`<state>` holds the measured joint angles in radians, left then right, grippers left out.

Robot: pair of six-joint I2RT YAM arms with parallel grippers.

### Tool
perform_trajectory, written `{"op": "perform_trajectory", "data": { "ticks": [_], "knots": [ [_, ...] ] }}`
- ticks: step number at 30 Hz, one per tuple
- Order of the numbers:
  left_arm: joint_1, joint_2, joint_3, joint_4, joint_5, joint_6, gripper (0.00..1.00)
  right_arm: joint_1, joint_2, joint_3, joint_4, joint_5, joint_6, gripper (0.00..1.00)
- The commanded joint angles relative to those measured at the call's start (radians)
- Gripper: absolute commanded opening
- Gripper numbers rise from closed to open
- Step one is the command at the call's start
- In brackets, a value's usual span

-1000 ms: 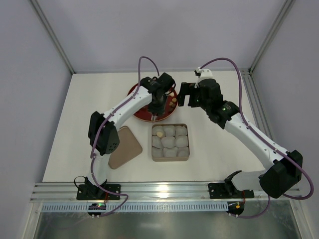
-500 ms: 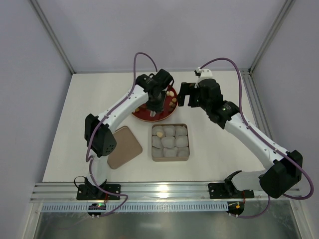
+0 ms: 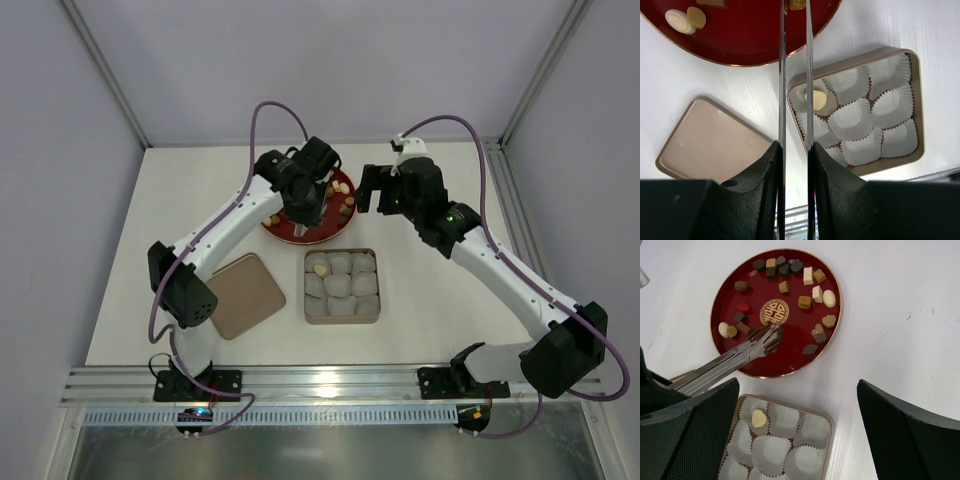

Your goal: Pack the chocolate

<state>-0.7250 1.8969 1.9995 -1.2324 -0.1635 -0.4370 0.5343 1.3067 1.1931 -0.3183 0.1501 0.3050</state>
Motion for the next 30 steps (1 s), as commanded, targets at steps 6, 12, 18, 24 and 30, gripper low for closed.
{"op": "perform_trajectory", "data": {
  "ticks": [6, 12, 18, 24, 30],
  "knots": [
    [-0.071, -0.142, -0.085, -0.007, 0.005, -0.026, 0.25, -0.004, -0.017, 0.054, 0.007, 0.032, -0.014, 1.0],
    [-0.143, -0.197, -0.146, -0.001, -0.01, -0.068, 0.25, -0.007, -0.027, 0.056, 0.002, 0.049, -0.014, 1.0],
    [-0.203, -0.243, -0.218, 0.022, -0.018, -0.106, 0.24, -0.007, -0.03, 0.056, -0.004, 0.063, -0.017, 1.0],
    [-0.232, -0.271, -0.289, 0.05, -0.008, -0.138, 0.24, -0.008, -0.032, 0.056, -0.005, 0.066, -0.021, 1.0],
    [-0.261, -0.268, -0.323, 0.073, -0.005, -0.152, 0.24, -0.008, -0.026, 0.053, -0.001, 0.063, -0.021, 1.0]
  ]
}}
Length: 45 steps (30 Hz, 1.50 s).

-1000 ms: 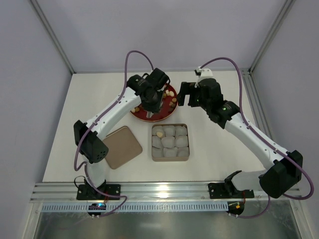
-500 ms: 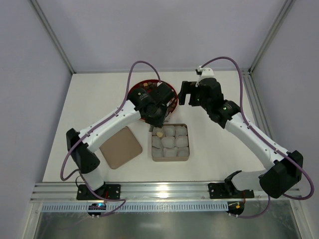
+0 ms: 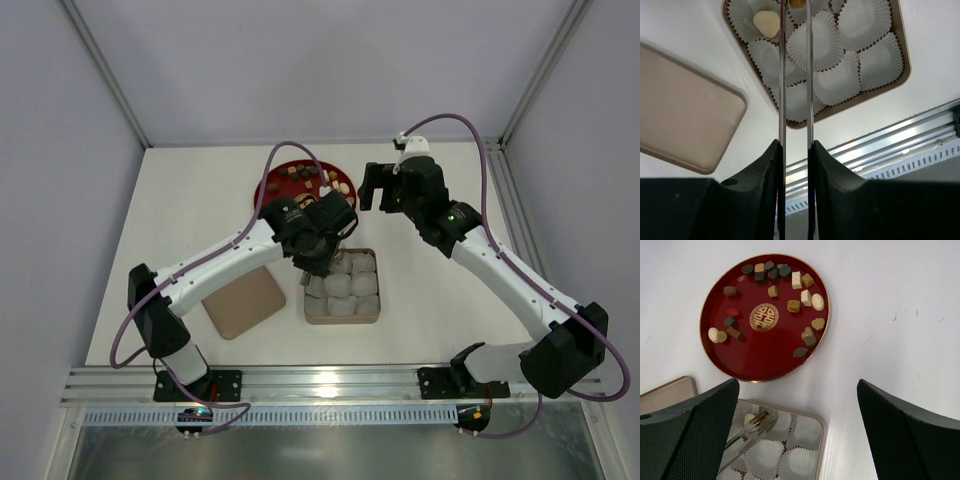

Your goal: Pack the chocolate

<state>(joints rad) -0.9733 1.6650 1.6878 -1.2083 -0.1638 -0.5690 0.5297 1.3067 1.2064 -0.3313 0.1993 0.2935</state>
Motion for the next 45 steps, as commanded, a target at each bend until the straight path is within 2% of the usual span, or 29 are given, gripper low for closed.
{"op": "perform_trajectory", "data": {
  "ticks": [1, 11, 26, 36, 45],
  "knots": [
    [-0.011, -0.037, -0.013, 0.052, -0.005, -0.02, 0.24, -0.004, -0.027, 0.039, 0.011, 0.012, -0.01, 1.0],
    [-0.011, -0.017, -0.04, 0.081, 0.006, -0.012, 0.26, -0.004, -0.029, 0.033, 0.011, 0.014, -0.013, 1.0],
    [-0.011, -0.011, -0.054, 0.087, -0.002, -0.014, 0.42, -0.005, -0.03, 0.027, 0.017, 0.011, -0.013, 1.0],
    [-0.011, -0.042, 0.007, 0.05, 0.001, -0.006, 0.37, -0.005, -0.029, 0.024, 0.018, 0.003, -0.01, 1.0],
    [-0.004, -0.054, 0.113, 0.004, -0.025, 0.011, 0.37, -0.005, -0.029, 0.025, 0.021, 0.002, -0.011, 1.0]
  ]
}}
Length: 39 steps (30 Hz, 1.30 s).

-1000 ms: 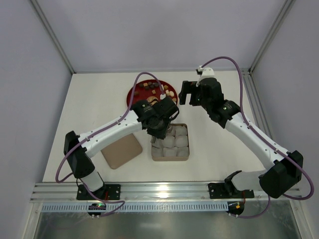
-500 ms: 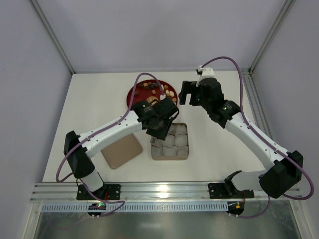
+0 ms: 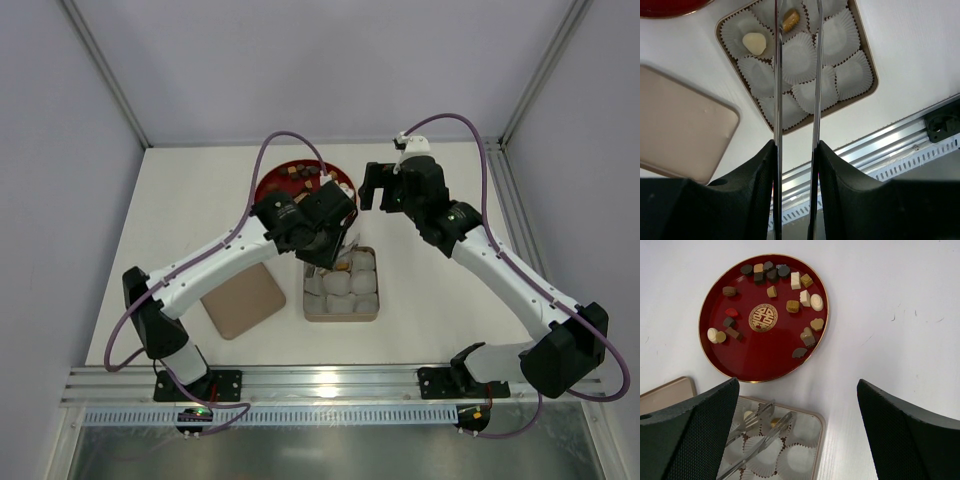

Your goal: Pack the chocolate

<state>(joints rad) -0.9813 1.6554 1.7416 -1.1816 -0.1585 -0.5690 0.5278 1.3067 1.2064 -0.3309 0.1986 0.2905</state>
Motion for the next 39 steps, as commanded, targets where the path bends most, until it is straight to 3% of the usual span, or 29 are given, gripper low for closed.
{"op": "perform_trajectory", "data": {
  "ticks": [1, 6, 11, 20, 39],
  "knots": [
    [0.009, -0.045, 0.065, -0.033, -0.047, 0.015, 0.37, -0.003, -0.026, 0.025, 0.02, 0.002, -0.007, 1.0],
    [0.085, -0.051, 0.073, -0.039, -0.091, 0.037, 0.38, -0.003, -0.026, 0.028, 0.02, -0.011, -0.005, 1.0],
    [0.231, -0.017, 0.072, -0.02, -0.118, 0.078, 0.38, -0.003, -0.023, 0.03, 0.02, -0.024, -0.001, 1.0],
    [0.426, 0.111, 0.102, 0.04, -0.085, 0.124, 0.42, -0.003, -0.015, 0.025, 0.026, -0.047, 0.007, 1.0],
    [0.463, 0.222, 0.127, 0.068, -0.016, 0.146, 0.42, -0.005, -0.015, 0.019, 0.026, -0.045, 0.006, 1.0]
  ]
}}
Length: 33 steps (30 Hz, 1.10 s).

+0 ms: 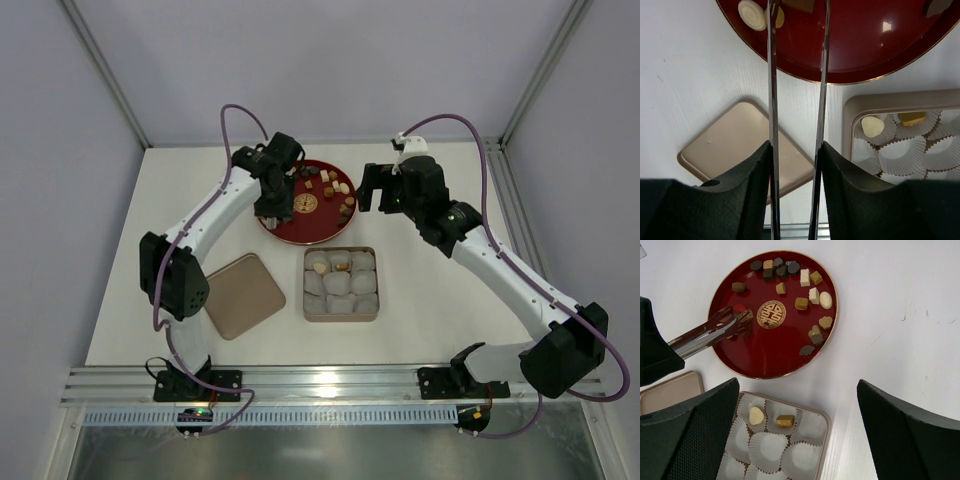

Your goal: Pack the chocolate

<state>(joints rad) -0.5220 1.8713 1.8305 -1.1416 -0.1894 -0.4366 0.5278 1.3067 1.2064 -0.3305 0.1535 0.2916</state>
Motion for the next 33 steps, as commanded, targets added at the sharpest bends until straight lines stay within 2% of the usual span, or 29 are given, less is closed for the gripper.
{"op": "perform_trajectory", "data": {
  "ticks": [1, 33],
  "knots": [
    [0.004, 0.006, 0.036, 0.028, 0.016, 0.013, 0.42, -0.005, -0.017, 0.019, 0.025, 0.001, 0.003, 1.0],
    [-0.013, -0.02, -0.045, 0.04, 0.053, 0.009, 0.38, -0.006, -0.015, 0.019, 0.024, 0.004, 0.003, 1.0]
  ]
}}
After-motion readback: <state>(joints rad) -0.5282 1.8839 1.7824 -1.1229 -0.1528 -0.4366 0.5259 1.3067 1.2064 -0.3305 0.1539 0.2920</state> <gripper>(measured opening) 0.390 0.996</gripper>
